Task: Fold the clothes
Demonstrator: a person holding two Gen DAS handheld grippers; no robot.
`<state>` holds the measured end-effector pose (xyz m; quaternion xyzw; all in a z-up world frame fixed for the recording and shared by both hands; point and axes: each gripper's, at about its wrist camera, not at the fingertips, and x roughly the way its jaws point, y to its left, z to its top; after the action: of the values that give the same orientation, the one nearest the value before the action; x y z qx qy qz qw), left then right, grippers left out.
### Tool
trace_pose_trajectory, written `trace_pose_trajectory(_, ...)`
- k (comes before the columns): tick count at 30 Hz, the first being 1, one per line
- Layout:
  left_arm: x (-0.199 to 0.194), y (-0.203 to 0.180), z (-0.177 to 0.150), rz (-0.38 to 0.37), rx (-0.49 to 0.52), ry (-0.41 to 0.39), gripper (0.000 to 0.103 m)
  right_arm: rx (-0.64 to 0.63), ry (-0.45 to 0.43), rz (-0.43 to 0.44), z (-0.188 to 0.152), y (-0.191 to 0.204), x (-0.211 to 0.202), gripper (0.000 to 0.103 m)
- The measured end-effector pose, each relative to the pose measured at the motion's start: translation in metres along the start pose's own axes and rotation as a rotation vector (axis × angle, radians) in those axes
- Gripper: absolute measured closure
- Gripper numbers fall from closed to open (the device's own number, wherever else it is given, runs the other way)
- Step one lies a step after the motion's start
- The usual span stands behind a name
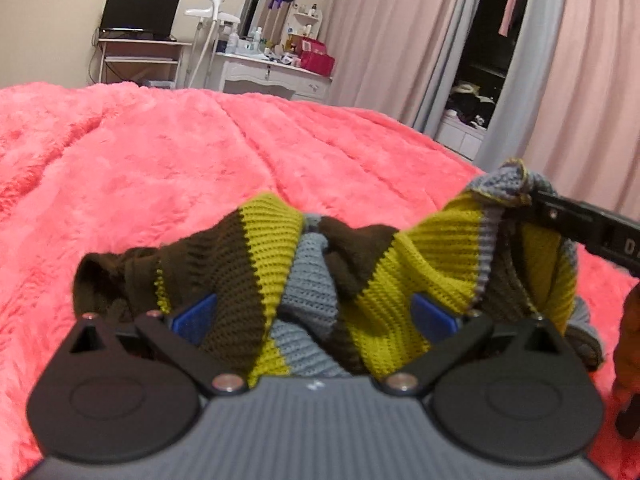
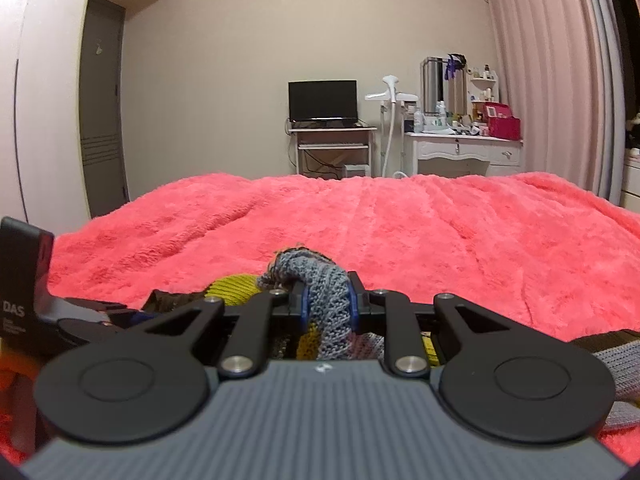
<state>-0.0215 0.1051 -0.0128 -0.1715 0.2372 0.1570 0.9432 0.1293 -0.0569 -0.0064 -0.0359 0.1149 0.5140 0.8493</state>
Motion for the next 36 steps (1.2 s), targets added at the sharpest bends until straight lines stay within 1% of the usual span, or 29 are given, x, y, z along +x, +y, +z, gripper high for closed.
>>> trace_pose_trajectory(5, -0.005, 0.003, 0.005, -0.018, -0.02, -0.034, 0.0, 0.013, -0.003, -0.02, 0.001, -0.002, 0.0, 0.081)
trace_pose_trajectory(9, -0.007, 0.003, 0.006, -0.019, -0.028, -0.041, 0.0, 0.032, 0.032, -0.049, 0.0, -0.006, 0.004, 0.081)
trace_pose_trajectory(12, -0.004, -0.002, 0.003, -0.004, 0.003, -0.026, 0.0, 0.043, 0.058, -0.08, -0.002, -0.01, 0.007, 0.081)
trace_pose_trajectory(16, -0.003, -0.008, 0.001, 0.001, 0.031, -0.017, 0.0, 0.078, 0.058, -0.101, -0.002, -0.016, 0.007, 0.081)
trace_pose_trajectory(18, -0.006, -0.009, 0.001, -0.01, 0.029, -0.029, 0.0, 0.091, 0.056, -0.116, -0.003, -0.019, 0.006, 0.081)
trace_pose_trajectory(20, -0.012, -0.01, 0.002, -0.03, 0.019, -0.06, 0.0, 0.113, 0.056, -0.122, -0.003, -0.022, 0.006, 0.081)
trace_pose_trajectory(23, -0.016, -0.012, 0.002, -0.051, 0.033, -0.087, 0.0, 0.13, 0.057, -0.123, -0.002, -0.025, 0.006, 0.081)
trace_pose_trajectory(28, -0.018, -0.027, -0.002, -0.089, 0.112, -0.099, 0.0, 0.11, 0.022, -0.068, 0.002, -0.019, 0.001, 0.081)
trace_pose_trajectory(30, -0.014, -0.034, -0.006, -0.088, 0.148, -0.077, 0.0, 0.085, 0.002, -0.032, 0.003, -0.013, -0.003, 0.081)
trace_pose_trajectory(33, -0.007, -0.036, -0.01, -0.069, 0.159, -0.043, 0.0, 0.058, -0.013, 0.04, 0.004, -0.005, -0.006, 0.081)
trace_pose_trajectory(36, -0.003, -0.033, -0.011, -0.056, 0.147, -0.026, 0.0, 0.029, -0.039, 0.088, 0.006, 0.002, -0.01, 0.081)
